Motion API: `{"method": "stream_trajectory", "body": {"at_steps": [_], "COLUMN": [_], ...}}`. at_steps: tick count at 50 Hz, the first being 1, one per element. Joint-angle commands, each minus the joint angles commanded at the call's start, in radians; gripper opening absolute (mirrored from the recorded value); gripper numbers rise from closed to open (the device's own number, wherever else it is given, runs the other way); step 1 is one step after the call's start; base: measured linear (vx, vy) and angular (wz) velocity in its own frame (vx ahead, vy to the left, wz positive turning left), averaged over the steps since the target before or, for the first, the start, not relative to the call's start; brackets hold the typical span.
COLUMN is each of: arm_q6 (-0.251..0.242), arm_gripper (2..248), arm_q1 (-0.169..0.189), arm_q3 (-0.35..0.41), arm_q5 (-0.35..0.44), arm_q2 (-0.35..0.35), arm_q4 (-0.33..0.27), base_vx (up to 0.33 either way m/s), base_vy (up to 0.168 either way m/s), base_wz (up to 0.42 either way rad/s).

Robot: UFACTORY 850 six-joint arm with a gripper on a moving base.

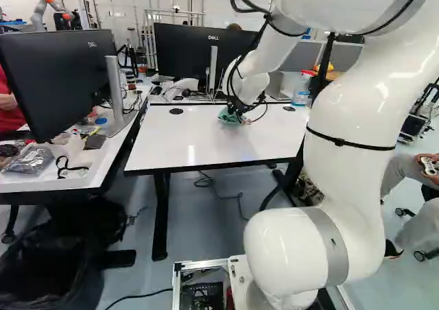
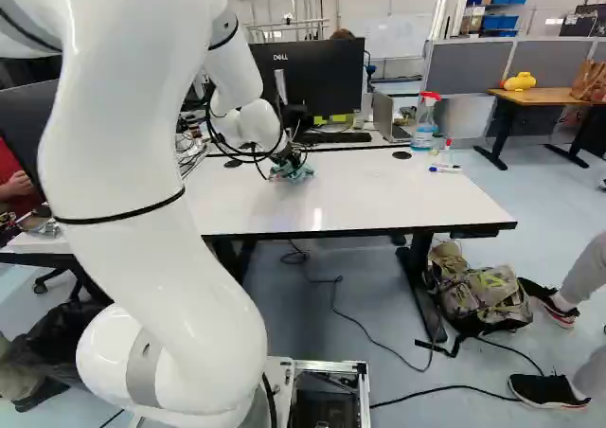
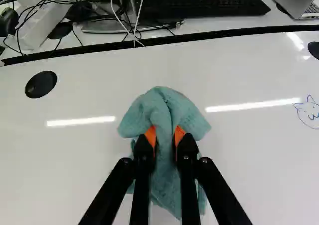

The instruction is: Clean the table with the green towel

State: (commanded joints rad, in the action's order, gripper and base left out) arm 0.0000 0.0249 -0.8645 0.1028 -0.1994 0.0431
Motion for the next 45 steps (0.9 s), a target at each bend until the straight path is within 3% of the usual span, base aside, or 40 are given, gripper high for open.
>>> {"method": "stream_trajectory", "body": {"at_steps": [20,45], "arm_q6": [0.000,0.000], "arm_gripper": [61,61], "arm_q1": [0.002,0.002], "arm_q3": [0.095,0.098], "arm_q5": [0.000,0.000], "arm_q2": [0.085,0.095], "arm_q4": [0.000,0.000], "base_vx": [0.000,0.000], "base_vy": [0.000,0.000], "base_wz": [0.000,0.000]}}
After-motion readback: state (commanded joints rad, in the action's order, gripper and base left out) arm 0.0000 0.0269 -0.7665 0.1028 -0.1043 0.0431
